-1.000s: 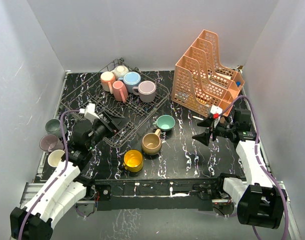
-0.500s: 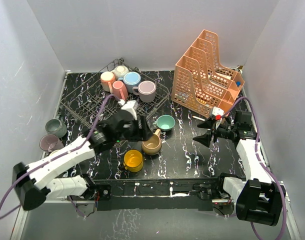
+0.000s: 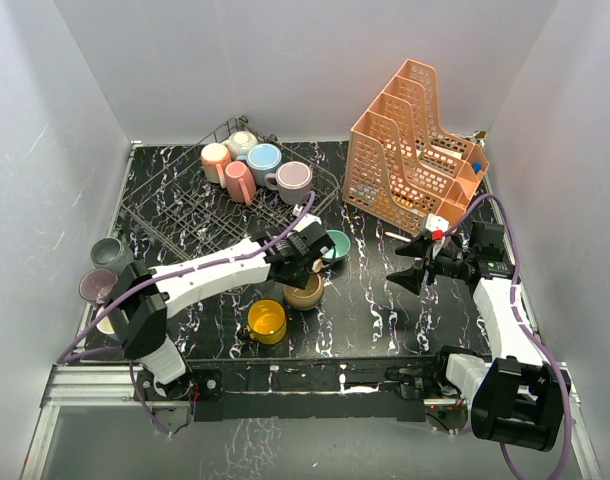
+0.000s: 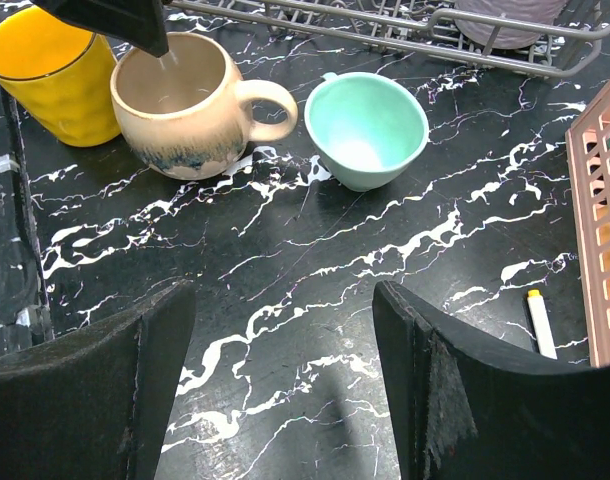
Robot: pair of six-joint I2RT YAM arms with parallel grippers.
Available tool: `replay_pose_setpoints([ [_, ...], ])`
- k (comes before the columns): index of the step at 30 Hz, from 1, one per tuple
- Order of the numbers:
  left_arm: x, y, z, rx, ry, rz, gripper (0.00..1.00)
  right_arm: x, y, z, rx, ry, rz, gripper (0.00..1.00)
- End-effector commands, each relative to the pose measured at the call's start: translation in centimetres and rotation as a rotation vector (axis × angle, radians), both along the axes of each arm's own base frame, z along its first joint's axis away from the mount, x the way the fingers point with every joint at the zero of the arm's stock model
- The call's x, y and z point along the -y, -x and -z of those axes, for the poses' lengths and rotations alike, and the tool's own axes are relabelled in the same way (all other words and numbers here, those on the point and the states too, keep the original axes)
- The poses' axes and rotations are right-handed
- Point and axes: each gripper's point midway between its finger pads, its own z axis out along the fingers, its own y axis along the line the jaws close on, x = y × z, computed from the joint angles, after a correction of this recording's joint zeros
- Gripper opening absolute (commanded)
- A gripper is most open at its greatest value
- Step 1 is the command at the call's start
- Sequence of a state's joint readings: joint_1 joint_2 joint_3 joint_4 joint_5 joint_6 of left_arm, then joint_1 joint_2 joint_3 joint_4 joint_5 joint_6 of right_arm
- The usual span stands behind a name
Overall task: Load the cups into the dish rack
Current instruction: Adjust the cup at the center of the board.
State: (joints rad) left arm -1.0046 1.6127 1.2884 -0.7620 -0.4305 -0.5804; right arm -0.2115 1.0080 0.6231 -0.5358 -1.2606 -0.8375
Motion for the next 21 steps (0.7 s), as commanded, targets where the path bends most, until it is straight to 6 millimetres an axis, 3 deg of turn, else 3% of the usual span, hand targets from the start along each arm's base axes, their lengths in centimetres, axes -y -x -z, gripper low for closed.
replay_pose_setpoints([
  [1,-0.6,-1.4,-0.9,0.049,-0.096,0.014,0.42,-0.1,0.1,-0.5,0.038,-0.010,-0.017,0.74],
  [7,-0.1,-2.3,1.0,0.029,-0.134,0.032,0.36,-0.1,0.1,-0.7,0.045,-0.008,-0.019,0.74],
  [15,0.1,-2.8,2.0,0.034,-0.161,0.111,0.14,-0.1,0.1,-0.7,0.049,-0.005,-0.019,0.74],
  [21,1.8,-2.1,2.2,0.030,-0.087,0.282,0.03,-0.1,0.0,-0.7,0.050,-0.006,-0.021,0.74],
])
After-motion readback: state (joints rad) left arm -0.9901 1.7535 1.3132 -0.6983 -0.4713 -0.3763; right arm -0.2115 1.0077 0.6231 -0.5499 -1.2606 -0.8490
